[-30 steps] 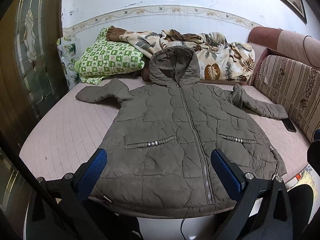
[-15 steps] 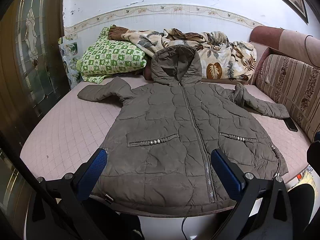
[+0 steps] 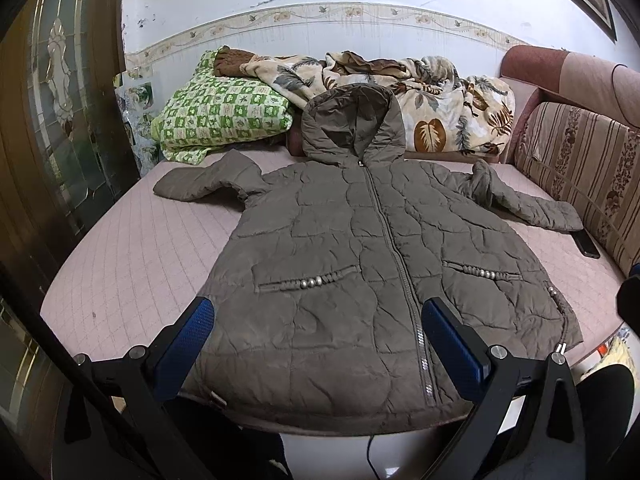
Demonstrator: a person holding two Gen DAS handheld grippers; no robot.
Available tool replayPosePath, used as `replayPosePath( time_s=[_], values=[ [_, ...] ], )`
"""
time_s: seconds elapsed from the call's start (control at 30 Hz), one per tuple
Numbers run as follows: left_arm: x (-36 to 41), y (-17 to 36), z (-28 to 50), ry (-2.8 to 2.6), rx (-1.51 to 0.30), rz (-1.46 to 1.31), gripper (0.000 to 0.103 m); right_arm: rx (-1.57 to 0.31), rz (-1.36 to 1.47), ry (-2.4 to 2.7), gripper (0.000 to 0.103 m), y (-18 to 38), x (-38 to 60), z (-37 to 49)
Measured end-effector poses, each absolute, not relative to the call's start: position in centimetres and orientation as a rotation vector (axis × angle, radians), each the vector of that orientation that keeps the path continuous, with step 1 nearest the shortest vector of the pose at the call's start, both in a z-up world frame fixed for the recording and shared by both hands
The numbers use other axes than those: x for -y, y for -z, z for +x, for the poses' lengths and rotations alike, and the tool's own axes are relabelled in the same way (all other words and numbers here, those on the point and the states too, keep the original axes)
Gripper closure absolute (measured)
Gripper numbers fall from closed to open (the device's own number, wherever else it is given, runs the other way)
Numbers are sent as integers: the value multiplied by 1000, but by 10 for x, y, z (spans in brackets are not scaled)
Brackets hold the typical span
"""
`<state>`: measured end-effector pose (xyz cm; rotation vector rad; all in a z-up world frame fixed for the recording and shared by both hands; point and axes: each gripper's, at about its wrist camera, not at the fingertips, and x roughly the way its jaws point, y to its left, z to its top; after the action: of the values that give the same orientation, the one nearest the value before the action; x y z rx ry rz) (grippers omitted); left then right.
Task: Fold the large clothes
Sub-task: 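Move the right tool to the jacket sleeve cuff beside the phone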
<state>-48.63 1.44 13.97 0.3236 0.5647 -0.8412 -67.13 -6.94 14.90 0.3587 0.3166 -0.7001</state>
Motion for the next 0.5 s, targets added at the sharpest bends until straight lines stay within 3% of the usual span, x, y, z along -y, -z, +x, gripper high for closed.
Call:
replayPosePath(
  time_s=[0.3, 0.5],
  values=[
    [24, -170, -406, 711, -499, 301, 0, -257, 636, 771, 0, -148, 186, -717],
    [89, -171, -355, 684, -528, 305, 0, -171, 820, 858, 1, -144, 277, -767]
  ],
)
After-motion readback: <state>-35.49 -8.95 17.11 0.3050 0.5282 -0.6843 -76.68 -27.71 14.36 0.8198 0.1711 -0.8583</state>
